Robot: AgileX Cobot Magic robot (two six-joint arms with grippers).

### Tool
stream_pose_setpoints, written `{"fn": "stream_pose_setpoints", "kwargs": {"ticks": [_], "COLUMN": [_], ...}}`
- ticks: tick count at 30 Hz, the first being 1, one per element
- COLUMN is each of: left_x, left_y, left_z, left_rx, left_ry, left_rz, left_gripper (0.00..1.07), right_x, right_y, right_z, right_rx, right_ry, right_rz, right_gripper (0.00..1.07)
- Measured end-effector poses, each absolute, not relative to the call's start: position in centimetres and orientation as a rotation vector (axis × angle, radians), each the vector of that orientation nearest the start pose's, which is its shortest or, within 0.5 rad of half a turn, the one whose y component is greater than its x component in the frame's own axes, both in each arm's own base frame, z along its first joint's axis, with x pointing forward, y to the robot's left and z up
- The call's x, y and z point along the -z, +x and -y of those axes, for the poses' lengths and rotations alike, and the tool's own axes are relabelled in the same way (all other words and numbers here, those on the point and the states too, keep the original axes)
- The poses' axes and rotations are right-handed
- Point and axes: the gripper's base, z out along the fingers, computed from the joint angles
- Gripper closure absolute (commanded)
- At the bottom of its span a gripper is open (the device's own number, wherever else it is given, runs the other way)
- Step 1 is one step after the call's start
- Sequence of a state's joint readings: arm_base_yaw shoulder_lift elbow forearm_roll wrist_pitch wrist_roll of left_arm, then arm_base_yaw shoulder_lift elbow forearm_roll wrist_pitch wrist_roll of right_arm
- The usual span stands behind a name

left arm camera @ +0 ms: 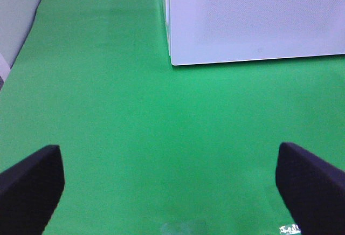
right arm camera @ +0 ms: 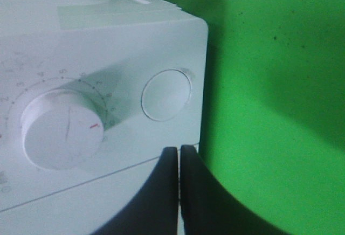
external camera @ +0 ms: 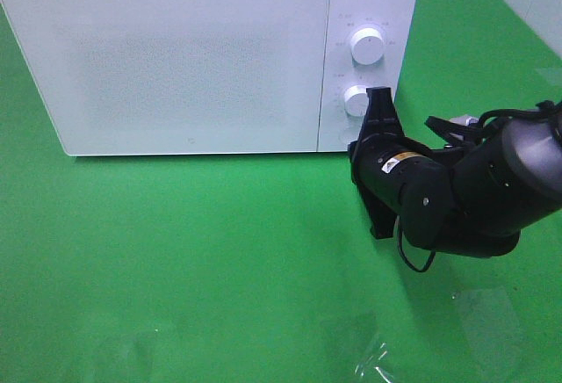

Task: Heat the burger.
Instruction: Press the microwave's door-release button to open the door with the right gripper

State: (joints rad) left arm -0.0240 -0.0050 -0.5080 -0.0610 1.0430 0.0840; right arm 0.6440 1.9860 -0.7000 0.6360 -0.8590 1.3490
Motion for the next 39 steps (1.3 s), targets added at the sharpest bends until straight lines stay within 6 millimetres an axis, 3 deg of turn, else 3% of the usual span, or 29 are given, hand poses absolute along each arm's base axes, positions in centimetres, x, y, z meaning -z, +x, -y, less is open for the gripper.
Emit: {"fn": "stream_pose_setpoints", "kwargs": {"ticks": [20,39], "left_x": [-28.1,-28.1], "left_y": [-0.6,-0.6], "left_z": [0.5,0.5], "left_rx": [0.034,0.034], "left_ry": [0.111,0.111], "left_rz": [-2.009,-2.009], "left_gripper": [0.07,0.07], "right_x": [-8.7,-8.4], "right_y": [32.8,34.2], "right_z": [-17.1,-16.3], "right_rx": [-1.078,-1.070], "right_ry": [1.418,1.461], "right_rz": [-1.581,-1.533], "right_gripper": [1.07,1.07]}}
